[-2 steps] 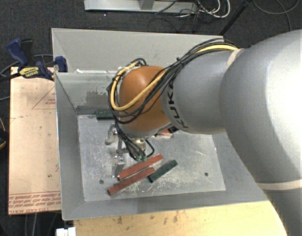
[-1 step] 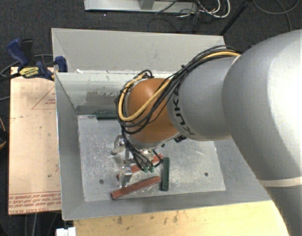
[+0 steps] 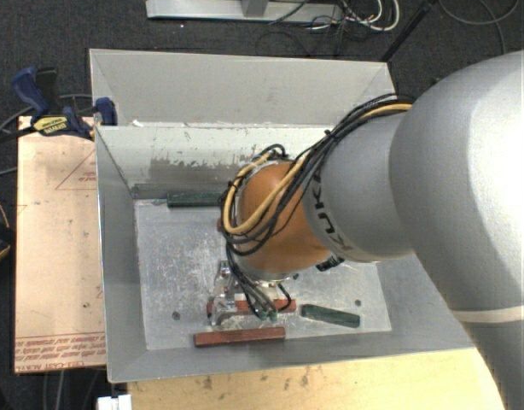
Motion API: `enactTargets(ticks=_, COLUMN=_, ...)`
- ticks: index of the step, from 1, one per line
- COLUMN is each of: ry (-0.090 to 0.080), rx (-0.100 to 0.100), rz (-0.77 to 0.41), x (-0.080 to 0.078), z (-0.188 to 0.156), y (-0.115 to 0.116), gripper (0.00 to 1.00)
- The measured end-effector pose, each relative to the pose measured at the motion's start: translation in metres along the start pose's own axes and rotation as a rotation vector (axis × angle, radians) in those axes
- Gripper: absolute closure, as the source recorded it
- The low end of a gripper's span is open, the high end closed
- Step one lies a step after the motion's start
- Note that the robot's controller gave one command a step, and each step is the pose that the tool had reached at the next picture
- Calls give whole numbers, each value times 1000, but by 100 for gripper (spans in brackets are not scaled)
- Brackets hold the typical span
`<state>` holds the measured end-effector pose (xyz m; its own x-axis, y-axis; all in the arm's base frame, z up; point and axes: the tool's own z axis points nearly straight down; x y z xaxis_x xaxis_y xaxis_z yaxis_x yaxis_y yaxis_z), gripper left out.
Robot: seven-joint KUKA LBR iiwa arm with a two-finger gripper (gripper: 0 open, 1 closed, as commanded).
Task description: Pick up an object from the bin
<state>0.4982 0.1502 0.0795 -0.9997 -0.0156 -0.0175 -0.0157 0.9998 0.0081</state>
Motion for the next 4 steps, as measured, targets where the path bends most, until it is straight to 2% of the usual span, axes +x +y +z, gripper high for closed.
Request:
enactTargets(ticks=1, ry=0, rx=0, rz=0, x=0, z=0, y=0, gripper=100)
enactTargets(ticks=2, ry=16, rx=7, rz=-4, x=-6, z=-107, y=11, gripper=100)
enactTargets(ticks=3, ry=17, rx=6, rz=-3, x=-6, z=-107, y=11, gripper=100)
enactTargets(ticks=4, ry=19, rx=8, rz=-28, x=-8, z=-140, y=11, gripper=100)
